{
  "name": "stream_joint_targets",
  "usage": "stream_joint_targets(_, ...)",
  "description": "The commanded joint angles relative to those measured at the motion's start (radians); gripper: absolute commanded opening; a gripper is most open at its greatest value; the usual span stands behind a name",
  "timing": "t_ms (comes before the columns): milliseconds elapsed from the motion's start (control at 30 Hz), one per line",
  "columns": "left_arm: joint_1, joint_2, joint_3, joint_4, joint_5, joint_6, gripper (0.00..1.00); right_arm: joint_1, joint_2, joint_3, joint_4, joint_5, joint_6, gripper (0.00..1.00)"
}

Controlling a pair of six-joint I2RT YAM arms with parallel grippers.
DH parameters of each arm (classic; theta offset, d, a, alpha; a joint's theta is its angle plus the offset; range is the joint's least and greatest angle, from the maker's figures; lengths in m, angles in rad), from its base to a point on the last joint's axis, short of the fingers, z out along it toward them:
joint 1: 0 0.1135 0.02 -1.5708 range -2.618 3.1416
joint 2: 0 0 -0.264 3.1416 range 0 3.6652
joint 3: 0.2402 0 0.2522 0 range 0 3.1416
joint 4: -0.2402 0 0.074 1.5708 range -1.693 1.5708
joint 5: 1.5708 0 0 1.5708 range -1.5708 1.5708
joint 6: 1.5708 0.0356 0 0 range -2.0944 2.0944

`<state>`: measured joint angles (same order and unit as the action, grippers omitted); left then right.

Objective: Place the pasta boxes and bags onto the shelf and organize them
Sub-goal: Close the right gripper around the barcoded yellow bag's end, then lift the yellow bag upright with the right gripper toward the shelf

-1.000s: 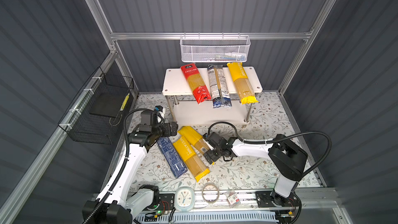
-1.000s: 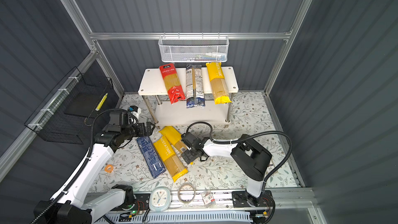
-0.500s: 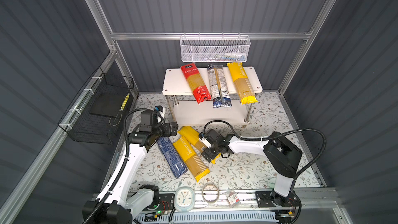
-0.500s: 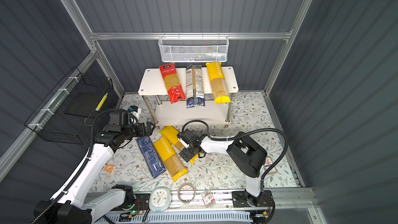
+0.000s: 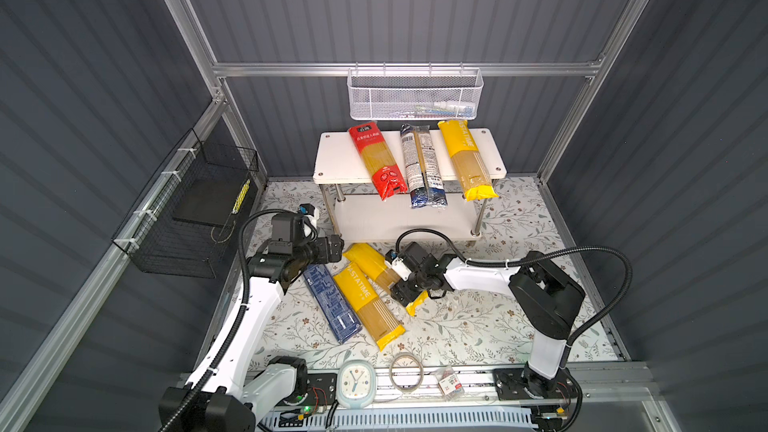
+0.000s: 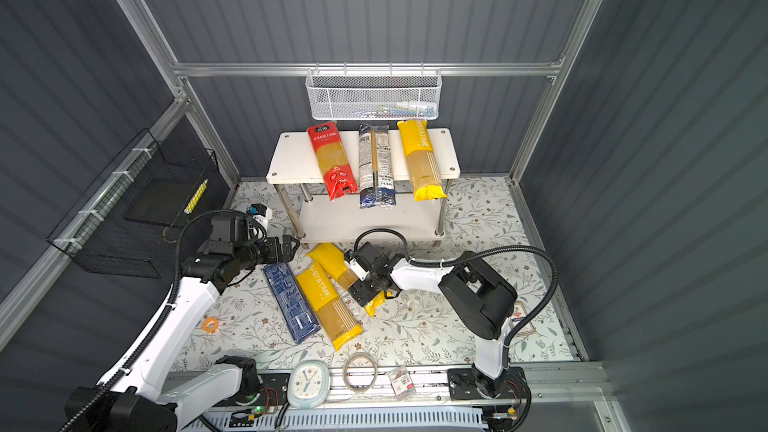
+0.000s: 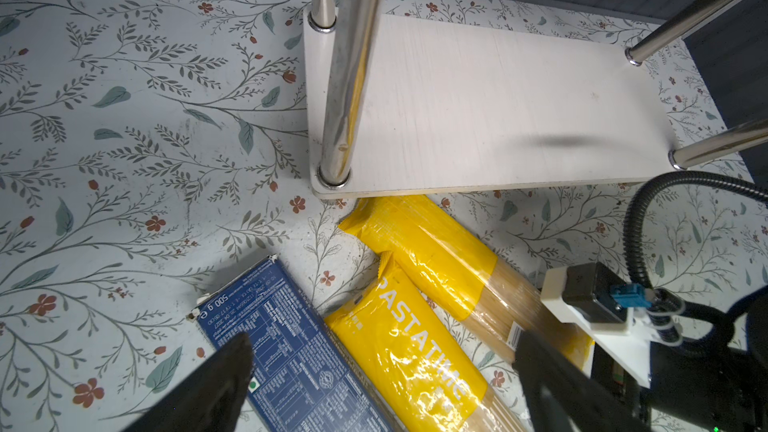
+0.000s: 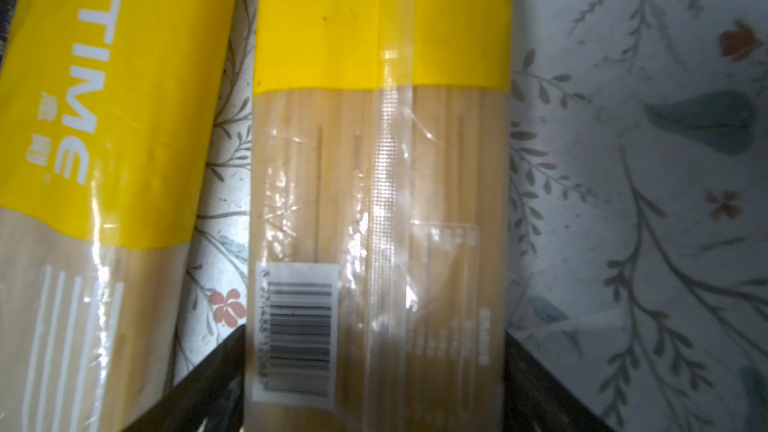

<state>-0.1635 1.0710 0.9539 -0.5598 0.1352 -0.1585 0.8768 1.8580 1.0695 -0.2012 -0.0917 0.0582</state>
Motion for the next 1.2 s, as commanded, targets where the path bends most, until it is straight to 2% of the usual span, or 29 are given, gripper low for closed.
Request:
stream_joint_targets(0, 0.005, -0.013, -0.003, -0.011, 0.015, 0.019, 1.0, 0.013, 0.085, -0.051, -0.097, -0.04, 0.035, 0.84)
stream_joint_targets(200, 0.005, -0.014, -0.003, -0.011, 0.016, 0.019, 1.0, 0.027, 0.126, -0.037, -0.12, 0.004, 0.042, 0.95)
stream_joint_targets(400, 0.006, -0.017, -0.005, -0.011, 0.016, 0.018, 1.0, 0.027, 0.148, -0.034, -0.132, 0.012, 0.037, 0.91)
stream_joint_targets(700, 0.005, -0.023, -0.004, -0.013, 0.013, 0.019, 1.0, 0.027, 0.133, -0.041, -0.151, 0.01, 0.051, 0.78)
stream_joint_targets(1167, 0.006, -0.025, -0.005, -0.011, 0.012, 0.02, 1.0, 0.027, 0.025, -0.11, -0.166, 0.007, 0.085, 0.41)
